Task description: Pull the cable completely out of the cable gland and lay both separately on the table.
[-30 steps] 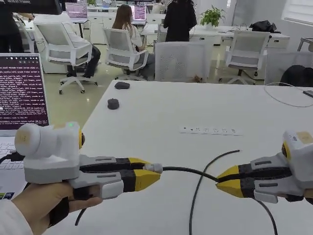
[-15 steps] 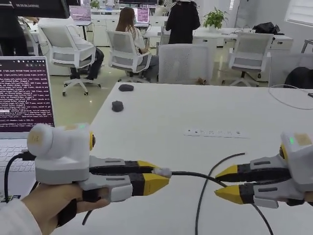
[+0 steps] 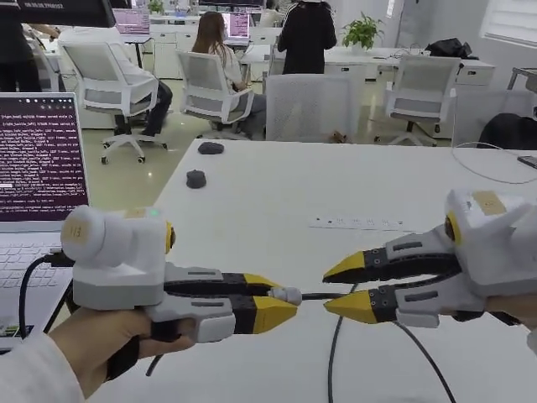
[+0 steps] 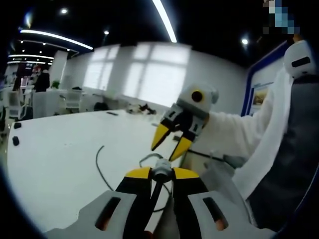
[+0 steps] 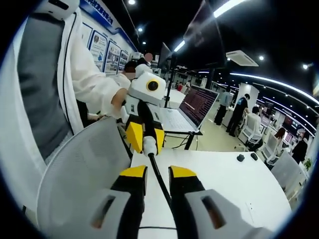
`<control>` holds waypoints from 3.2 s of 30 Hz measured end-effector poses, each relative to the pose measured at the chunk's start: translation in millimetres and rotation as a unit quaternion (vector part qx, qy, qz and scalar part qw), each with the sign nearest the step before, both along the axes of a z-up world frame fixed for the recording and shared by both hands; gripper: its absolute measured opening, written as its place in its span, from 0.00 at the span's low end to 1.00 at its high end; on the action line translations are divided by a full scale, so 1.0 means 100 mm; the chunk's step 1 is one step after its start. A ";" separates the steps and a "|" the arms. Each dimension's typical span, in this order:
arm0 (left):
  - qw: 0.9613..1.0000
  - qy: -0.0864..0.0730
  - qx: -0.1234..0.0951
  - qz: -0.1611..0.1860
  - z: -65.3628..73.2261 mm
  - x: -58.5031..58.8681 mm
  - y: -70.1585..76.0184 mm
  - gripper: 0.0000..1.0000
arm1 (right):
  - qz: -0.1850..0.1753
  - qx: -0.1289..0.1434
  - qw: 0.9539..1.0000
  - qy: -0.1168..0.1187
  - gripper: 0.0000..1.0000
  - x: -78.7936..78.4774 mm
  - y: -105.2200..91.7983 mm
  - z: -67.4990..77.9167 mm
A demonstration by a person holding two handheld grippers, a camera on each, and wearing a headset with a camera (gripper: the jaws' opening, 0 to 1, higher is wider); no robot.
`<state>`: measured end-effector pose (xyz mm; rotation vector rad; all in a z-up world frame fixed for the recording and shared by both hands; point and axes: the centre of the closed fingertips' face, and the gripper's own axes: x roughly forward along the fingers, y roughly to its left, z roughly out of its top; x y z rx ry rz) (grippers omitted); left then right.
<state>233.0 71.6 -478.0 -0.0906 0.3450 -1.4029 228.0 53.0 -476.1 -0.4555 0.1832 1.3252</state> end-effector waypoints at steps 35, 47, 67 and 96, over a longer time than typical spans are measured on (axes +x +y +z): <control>1.000 0.000 -0.002 0.006 0.03 -0.09 0.16 0.16 | -0.018 -0.010 1.000 0.006 0.05 -0.03 -0.21 -0.18; 1.000 0.002 -0.001 0.007 0.02 -0.02 0.17 0.16 | -0.049 0.000 0.999 0.023 0.05 0.01 -0.42 -0.26; 1.000 -0.004 0.001 -0.008 0.02 0.03 0.05 0.16 | -0.033 0.003 0.999 0.004 0.19 0.14 -0.18 -0.11; 1.000 0.006 0.002 -0.012 -0.03 0.00 0.00 0.16 | 0.027 -0.003 1.000 -0.001 0.05 0.02 0.10 -0.16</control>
